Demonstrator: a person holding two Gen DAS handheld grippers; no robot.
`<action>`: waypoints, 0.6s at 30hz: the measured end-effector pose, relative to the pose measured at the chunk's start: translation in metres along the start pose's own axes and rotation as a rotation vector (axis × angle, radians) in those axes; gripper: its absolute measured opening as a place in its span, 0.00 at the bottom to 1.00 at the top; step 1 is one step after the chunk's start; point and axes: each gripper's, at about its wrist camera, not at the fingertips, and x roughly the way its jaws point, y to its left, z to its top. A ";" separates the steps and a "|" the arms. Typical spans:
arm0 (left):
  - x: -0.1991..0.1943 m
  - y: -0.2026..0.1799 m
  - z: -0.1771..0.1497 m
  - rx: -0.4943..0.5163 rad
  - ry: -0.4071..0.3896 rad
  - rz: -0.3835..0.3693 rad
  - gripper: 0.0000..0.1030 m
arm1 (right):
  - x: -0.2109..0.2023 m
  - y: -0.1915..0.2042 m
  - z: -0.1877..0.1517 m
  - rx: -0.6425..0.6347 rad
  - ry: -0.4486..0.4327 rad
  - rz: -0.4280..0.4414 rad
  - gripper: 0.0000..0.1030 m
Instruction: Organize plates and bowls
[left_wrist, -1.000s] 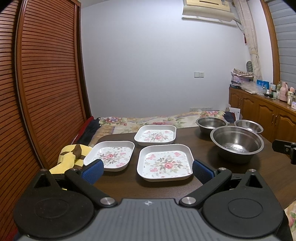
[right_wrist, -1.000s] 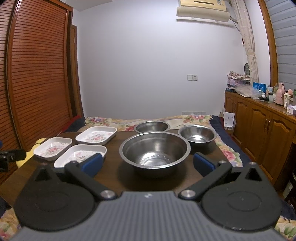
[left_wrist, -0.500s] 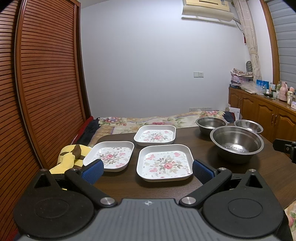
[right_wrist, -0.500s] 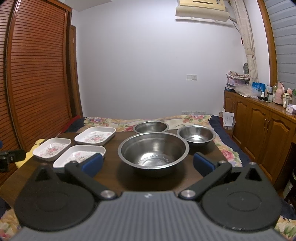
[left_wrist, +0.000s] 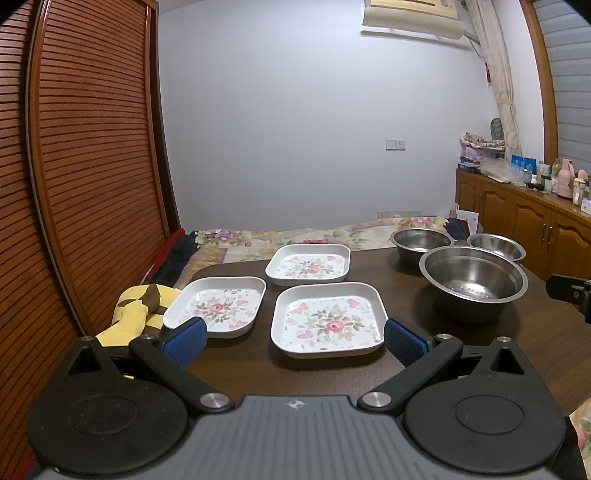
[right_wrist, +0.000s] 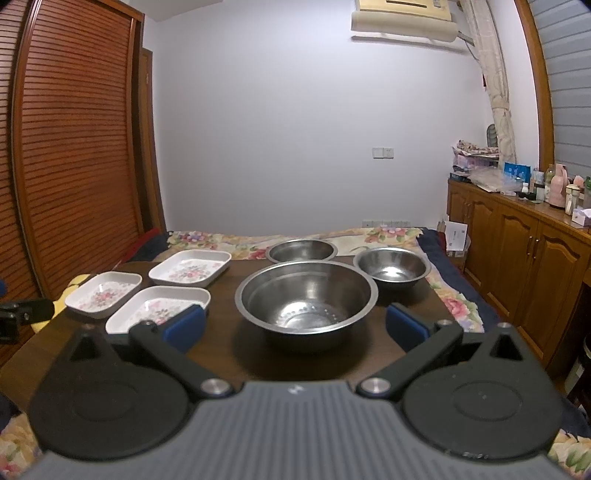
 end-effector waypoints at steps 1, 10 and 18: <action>0.002 0.000 -0.001 0.000 0.003 0.001 1.00 | 0.001 0.001 0.000 -0.001 0.001 0.001 1.00; 0.034 0.007 -0.014 -0.002 0.080 -0.020 1.00 | 0.013 0.007 -0.003 -0.013 0.020 0.023 1.00; 0.062 0.020 -0.019 -0.016 0.124 -0.037 1.00 | 0.026 0.022 0.000 -0.038 0.032 0.064 1.00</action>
